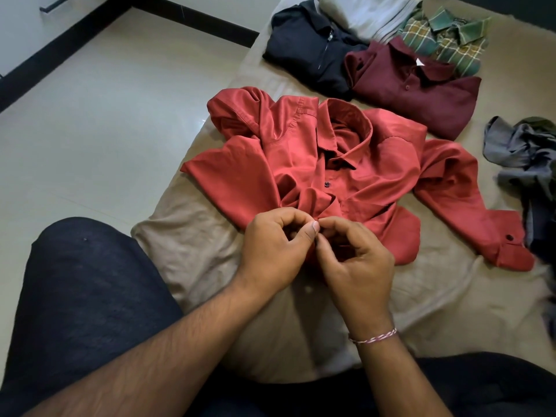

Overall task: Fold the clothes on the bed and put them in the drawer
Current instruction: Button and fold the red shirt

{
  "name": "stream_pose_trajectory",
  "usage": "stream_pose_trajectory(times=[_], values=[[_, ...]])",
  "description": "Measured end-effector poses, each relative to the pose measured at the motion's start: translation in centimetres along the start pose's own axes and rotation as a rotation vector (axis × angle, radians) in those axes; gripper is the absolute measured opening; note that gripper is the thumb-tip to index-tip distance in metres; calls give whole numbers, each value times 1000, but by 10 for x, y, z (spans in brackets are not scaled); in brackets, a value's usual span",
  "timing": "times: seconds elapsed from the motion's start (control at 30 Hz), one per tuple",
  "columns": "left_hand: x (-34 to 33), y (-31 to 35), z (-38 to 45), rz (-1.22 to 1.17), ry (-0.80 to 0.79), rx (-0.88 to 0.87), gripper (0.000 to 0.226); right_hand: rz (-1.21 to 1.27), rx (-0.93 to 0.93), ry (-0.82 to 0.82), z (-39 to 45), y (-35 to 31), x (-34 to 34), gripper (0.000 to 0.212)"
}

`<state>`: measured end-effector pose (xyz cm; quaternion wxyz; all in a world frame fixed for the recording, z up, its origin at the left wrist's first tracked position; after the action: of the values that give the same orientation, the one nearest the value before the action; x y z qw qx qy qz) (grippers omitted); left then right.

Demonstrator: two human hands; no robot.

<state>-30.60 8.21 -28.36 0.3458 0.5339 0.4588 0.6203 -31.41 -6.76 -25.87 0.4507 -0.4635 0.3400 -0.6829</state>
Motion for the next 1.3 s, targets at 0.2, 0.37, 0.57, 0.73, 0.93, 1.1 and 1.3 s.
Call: stream_pose_trajectory(times=[0.2,0.37,0.57,0.73,0.93,1.1,1.3], values=[[-5,-3,3,27,-95,2,15,-81,70,-4,1,-4,0,19],[-15,-12,8,-207,-161,92,22,-38,52,49,2,0,-3,14],[-15,-16,9,-352,-107,157,17,377,-333,-7,3,26,-10,16],[-5,-16,25,-322,-62,117,15,348,-285,-171,1,22,-9,22],[-7,-11,28,-352,-235,100,8,479,-407,-94,3,32,-6,11],[-9,-9,18,95,-229,-136,21,770,-558,54,8,34,1,10],[0,-12,30,-13,-246,-71,11,663,-512,37,16,36,12,18]])
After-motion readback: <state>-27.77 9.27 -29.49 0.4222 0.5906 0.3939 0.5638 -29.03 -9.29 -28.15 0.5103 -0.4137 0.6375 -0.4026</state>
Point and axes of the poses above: each hand's wrist, its own z-axis towards the middle knuckle, its own x-axis out of the back of the hand, y = z × x, the point moved 5 cm from there along z, towards the middle knuckle, and after that the axes turned 9 degrees about z, right-handed, at the moved point
